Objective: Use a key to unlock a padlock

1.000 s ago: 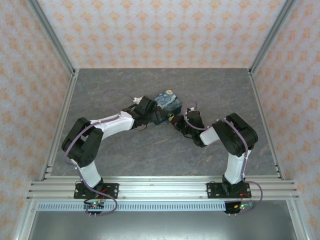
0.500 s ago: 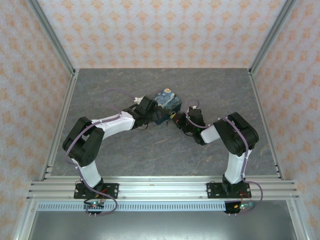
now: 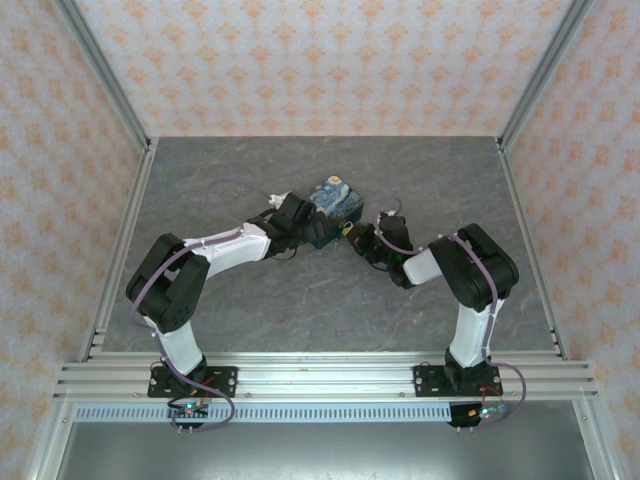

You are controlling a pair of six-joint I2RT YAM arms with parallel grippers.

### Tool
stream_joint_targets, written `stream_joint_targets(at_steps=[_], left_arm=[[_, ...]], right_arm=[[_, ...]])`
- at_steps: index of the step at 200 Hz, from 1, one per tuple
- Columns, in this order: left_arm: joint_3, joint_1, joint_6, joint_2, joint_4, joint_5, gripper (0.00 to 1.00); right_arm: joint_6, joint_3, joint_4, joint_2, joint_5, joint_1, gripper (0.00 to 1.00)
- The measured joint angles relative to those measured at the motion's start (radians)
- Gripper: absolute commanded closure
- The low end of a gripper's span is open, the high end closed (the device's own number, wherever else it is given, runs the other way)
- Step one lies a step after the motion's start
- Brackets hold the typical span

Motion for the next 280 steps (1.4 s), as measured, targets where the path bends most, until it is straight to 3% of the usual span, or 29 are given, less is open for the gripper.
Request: stream_joint_targets(at_steps=[75,188,216,248,280], left_arm=[[0.0,-0.002,-0.003,0.007,0.016,-0.003,0.0],[0.0,-0.002,-0.003,0.008,0.017,-0.004,0.0],[0.0,-0.002,-0.003,0.008,0.016,-0.004,0.0],[0.0,-0.002,-0.003,0.008,0.016,-0.003,0.0],[0.0,-0.002,-0.003,0.008,0.016,-0.003,0.0]], right_arm=[[-0.005,0.086,-0.074,0.038,-0.124,-0.056,1.0],[-0.346,0.42,-0.673,0.038,-0.193,-0.106,1.0],[-0.4,0.506,-0.749,0.04,-0.204,-0.129,1.0],[-0.422,0.502,-0.758,0.039,-0.215,-0.141,1.0],[-0.415,0.378,-0.75,-0.018,-0.215,-0.143,1.0]])
